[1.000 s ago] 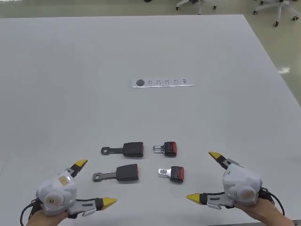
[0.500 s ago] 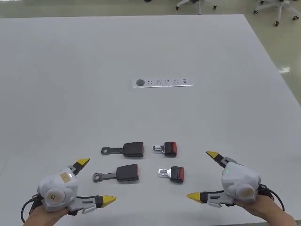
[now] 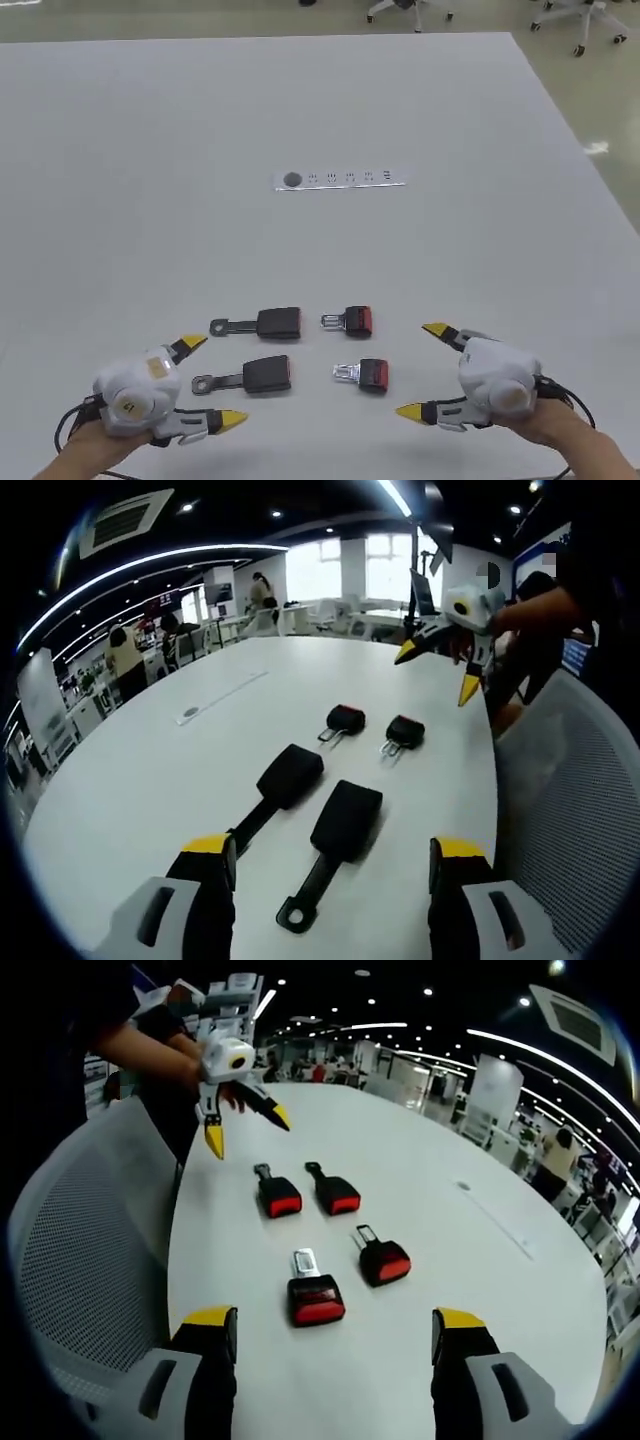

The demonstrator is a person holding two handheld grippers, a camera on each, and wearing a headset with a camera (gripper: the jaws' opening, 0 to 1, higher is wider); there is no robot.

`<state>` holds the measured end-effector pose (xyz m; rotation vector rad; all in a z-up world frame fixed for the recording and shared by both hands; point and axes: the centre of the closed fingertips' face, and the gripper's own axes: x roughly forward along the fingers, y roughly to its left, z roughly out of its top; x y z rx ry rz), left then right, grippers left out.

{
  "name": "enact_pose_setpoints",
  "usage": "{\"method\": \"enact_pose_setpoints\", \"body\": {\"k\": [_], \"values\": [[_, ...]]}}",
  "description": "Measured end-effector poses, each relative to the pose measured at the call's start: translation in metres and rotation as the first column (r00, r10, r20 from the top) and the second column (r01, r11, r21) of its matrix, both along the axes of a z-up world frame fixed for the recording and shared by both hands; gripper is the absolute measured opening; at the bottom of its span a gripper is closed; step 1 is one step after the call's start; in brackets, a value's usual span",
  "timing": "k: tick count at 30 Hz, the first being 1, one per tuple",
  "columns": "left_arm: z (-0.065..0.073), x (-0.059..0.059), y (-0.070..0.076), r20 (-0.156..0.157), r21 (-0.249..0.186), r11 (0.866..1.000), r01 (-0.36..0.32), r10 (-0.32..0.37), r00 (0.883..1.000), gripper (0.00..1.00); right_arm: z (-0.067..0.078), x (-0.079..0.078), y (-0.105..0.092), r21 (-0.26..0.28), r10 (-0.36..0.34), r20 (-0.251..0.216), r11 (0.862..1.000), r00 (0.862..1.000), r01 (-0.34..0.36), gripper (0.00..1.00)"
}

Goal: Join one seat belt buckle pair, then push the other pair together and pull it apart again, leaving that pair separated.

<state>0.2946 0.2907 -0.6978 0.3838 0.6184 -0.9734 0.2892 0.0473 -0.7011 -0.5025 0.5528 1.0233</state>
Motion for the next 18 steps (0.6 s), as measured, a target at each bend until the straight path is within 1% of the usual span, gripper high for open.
{"method": "enact_pose_setpoints", "body": {"k": [3,4,7,10,13,16,17,18], "values": [[-0.004,0.001,0.0,-0.005,0.018,1.0,0.019,-0.019,1.0,0.77,-0.002,0.0,0.002,-0.017,0.024,-0.003,1.0,1.0,-0.024,0.77],[-0.004,0.003,-0.003,-0.002,0.026,0.999,0.028,-0.028,1.0,0.77,-0.003,0.001,0.003,-0.021,0.03,-0.003,0.999,1.0,-0.03,0.76],[-0.005,0.005,-0.005,-0.007,0.032,0.998,0.048,-0.048,0.999,0.73,-0.006,0.002,0.005,-0.03,0.048,-0.006,0.998,0.999,-0.049,0.73],[-0.008,0.004,-0.007,-0.019,0.046,0.996,0.072,-0.072,0.997,0.69,-0.009,0.002,0.008,-0.042,0.074,-0.012,0.996,0.997,-0.074,0.69],[-0.017,0.005,-0.008,-0.032,0.073,0.992,0.106,-0.104,0.994,0.66,-0.013,0.002,0.01,-0.049,0.093,-0.026,0.994,0.995,-0.094,0.65],[-0.02,0.006,-0.01,-0.043,0.088,0.988,0.127,-0.123,0.991,0.63,-0.016,0.001,0.012,-0.054,0.107,-0.042,0.993,0.993,-0.109,0.6],[-0.022,0.006,-0.011,-0.049,0.099,0.985,0.138,-0.134,0.99,0.62,-0.018,0.001,0.013,-0.057,0.114,-0.047,0.992,0.992,-0.116,0.59],[-0.021,0.006,-0.012,-0.054,0.106,0.984,0.145,-0.14,0.989,0.61,-0.02,0.001,0.014,-0.059,0.118,-0.052,0.991,0.992,-0.121,0.58]]}}
